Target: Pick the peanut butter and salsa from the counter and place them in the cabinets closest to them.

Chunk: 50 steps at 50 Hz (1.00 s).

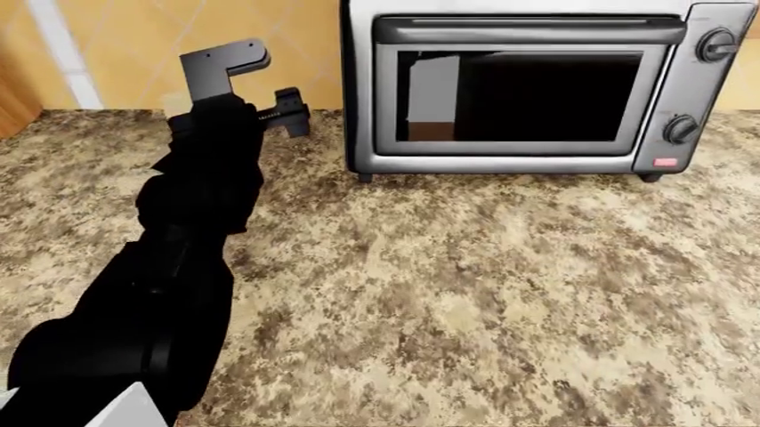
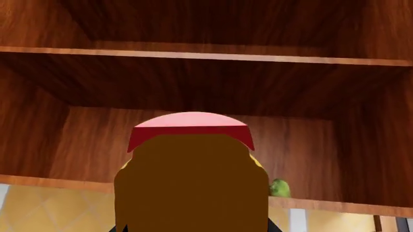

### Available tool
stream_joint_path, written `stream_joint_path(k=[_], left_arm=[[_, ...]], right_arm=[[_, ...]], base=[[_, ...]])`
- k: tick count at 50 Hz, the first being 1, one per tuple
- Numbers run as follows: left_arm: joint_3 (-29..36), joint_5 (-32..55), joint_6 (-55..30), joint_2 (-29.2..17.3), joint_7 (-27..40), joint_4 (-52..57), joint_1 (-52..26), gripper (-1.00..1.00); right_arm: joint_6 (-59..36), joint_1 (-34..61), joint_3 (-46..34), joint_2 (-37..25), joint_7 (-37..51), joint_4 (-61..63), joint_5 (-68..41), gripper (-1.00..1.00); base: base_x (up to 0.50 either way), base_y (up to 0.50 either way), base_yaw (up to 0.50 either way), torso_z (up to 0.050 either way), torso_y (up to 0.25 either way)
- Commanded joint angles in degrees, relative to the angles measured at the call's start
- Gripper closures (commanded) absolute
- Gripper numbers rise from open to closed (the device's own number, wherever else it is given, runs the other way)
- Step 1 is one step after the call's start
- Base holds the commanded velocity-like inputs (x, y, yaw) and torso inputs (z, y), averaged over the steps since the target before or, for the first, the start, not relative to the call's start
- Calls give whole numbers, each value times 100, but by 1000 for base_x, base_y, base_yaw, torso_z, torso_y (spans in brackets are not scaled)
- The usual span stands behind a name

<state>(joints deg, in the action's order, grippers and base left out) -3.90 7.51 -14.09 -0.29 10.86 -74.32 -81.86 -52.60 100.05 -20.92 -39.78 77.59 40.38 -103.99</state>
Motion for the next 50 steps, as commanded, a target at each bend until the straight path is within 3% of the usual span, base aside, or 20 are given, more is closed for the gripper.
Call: stream_joint_path(k=[1,7,18,50], left_arm=[[-565,-205,230,12,-178,-67,93,-100],[-835,-321,148,15,-231,-67,84,-100],[-1038,-397,140,13,-282,-67,78,-100],[-1367,-533,163,8,-258,-67,94,-100]], right_arm=[[-171,271,-120,107,-152,-240,81,100],[-151,242,-136,125,-169,-215,90,100],[201,-717,159,0,-481,194,552,100],[267,-481,105,57,-419,323,442,100]], base=[[500,0,0,0,0],[500,0,0,0,0],[500,0,0,0,0],[458,0,0,0,1]])
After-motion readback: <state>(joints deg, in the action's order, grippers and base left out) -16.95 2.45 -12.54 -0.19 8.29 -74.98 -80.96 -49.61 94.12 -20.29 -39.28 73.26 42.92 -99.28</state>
